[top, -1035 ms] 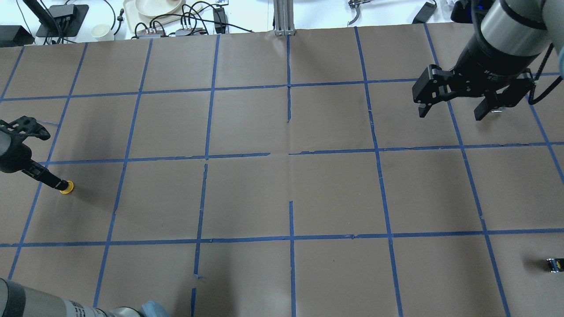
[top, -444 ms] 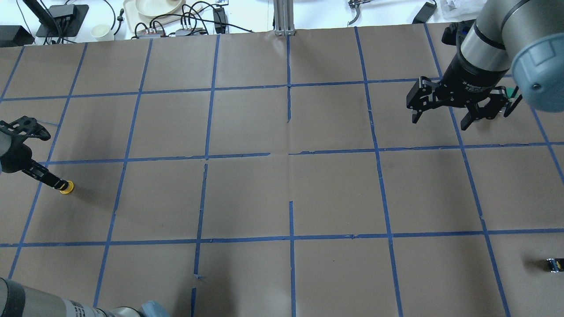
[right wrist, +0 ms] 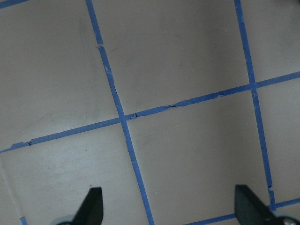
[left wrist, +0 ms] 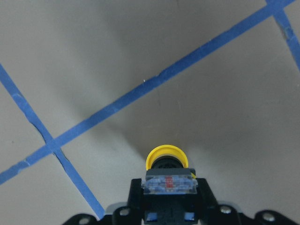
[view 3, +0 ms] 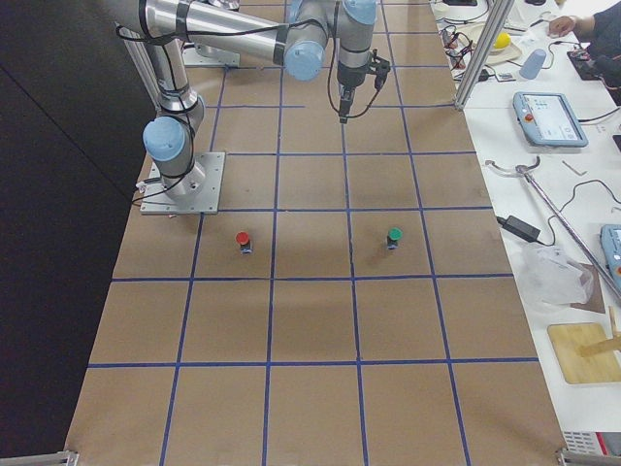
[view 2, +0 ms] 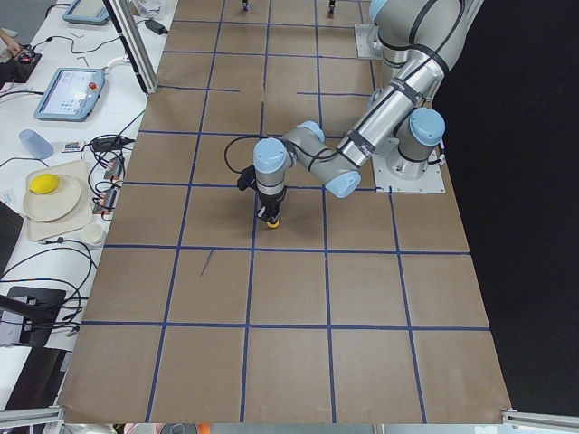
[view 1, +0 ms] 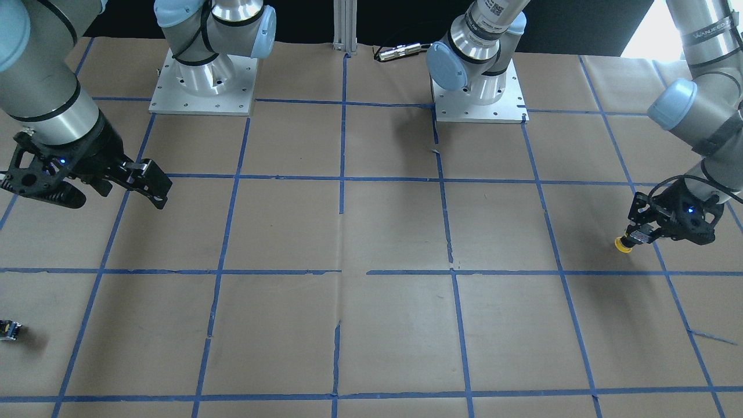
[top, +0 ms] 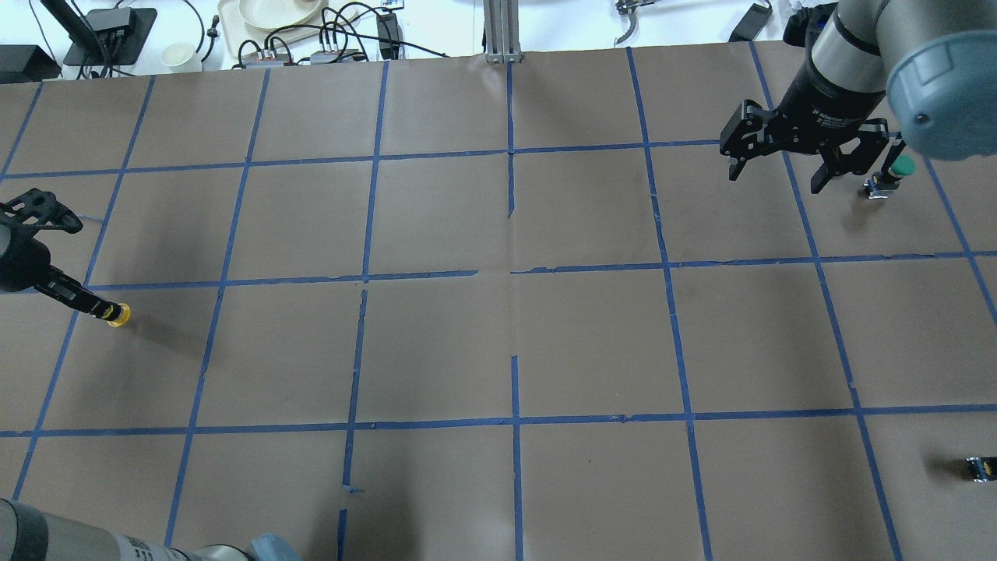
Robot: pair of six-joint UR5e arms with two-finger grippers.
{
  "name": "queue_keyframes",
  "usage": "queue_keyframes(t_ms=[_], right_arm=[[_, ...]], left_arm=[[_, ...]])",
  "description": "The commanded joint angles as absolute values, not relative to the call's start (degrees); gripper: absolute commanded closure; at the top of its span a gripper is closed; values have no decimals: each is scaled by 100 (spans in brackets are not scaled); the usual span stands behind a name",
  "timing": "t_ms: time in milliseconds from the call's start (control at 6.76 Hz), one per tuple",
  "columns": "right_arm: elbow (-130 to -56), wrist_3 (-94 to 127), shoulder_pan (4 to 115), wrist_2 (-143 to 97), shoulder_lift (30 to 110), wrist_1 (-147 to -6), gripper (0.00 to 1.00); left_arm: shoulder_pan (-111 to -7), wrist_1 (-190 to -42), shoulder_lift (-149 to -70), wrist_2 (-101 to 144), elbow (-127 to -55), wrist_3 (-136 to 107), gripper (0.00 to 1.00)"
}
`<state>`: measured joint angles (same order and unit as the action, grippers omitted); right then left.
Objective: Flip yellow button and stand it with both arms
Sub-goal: 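Lift the yellow button with the left gripper while the right arm shifts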
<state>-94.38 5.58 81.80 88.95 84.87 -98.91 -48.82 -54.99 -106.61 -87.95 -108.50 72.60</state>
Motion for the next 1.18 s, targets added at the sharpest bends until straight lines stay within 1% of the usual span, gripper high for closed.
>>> queue_keyframes(t_ms=[0, 296, 592, 887, 1035], right_arm=[[-9160, 458, 8148, 8798, 8490, -9808, 0], [-9018, 448, 8174, 8692, 8516, -9730, 0], [-8974, 500, 8209, 8631, 8508, -9730, 0], [-8939, 832, 8139, 8422, 8674, -9441, 0], [-8930, 1696, 8121, 7941, 8718, -9457, 0]], left_arm=[[-5026, -6644, -10303, -8221, -10592, 7164, 79], [-5386, -8647, -9732, -7204, -10346, 6909, 79], [-5807, -10388, -9336, -5904, -10275, 6961, 79], [-5915, -12069, -9264, -3868, -10353, 7004, 79], [-6124, -12485, -9211, -3171, -10414, 7040, 79]])
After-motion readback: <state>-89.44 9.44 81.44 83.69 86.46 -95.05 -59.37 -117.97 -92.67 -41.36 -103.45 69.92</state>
